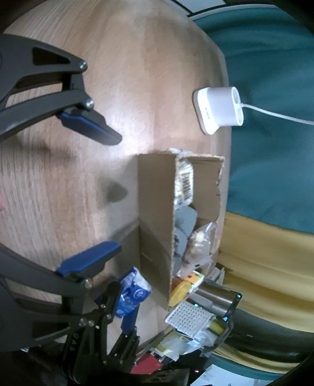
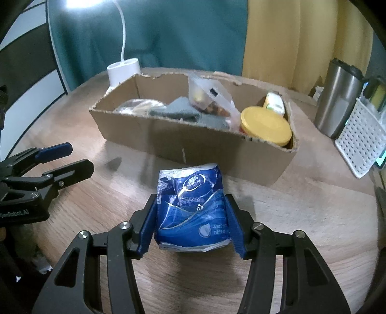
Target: Organize objects
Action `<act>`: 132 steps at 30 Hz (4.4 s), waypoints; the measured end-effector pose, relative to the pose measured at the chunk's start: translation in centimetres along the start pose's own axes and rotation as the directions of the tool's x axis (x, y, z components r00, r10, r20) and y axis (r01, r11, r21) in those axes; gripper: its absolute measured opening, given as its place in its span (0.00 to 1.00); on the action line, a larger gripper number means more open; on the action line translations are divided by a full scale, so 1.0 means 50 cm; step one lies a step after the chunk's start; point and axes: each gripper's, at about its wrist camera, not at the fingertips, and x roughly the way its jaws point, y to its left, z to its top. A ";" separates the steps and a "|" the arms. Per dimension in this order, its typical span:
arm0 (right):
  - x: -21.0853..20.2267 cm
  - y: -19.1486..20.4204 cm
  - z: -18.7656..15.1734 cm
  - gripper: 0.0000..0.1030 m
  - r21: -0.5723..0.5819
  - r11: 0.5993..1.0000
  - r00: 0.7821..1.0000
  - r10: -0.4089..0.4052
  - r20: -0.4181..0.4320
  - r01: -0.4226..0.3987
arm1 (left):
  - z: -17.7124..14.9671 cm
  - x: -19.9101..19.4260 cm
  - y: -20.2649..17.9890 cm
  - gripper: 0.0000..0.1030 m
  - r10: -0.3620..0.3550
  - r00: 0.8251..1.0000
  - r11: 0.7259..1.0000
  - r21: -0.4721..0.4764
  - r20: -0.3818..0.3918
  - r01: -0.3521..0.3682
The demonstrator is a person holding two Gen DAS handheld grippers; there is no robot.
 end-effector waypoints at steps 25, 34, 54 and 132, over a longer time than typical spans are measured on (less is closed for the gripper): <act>-0.078 0.029 0.064 0.55 -0.047 0.999 0.995 -0.022 0.096 0.027 | 0.040 -0.049 0.018 0.81 0.004 0.998 1.000 0.021 0.062 -0.006; -0.079 0.033 0.093 0.55 -0.055 0.998 0.994 -0.022 0.110 0.028 | 0.066 -0.049 0.033 0.81 0.004 0.997 1.000 0.014 0.079 -0.005; -0.033 0.043 0.158 0.55 -0.066 0.997 0.994 -0.032 0.103 0.039 | 0.106 -0.004 0.075 0.81 -0.020 0.997 1.000 0.006 0.070 0.020; -0.050 -0.029 0.138 0.70 -0.011 0.999 0.991 -0.033 0.133 0.034 | 0.122 -0.034 -0.013 0.81 0.000 0.996 0.998 0.065 0.092 -0.006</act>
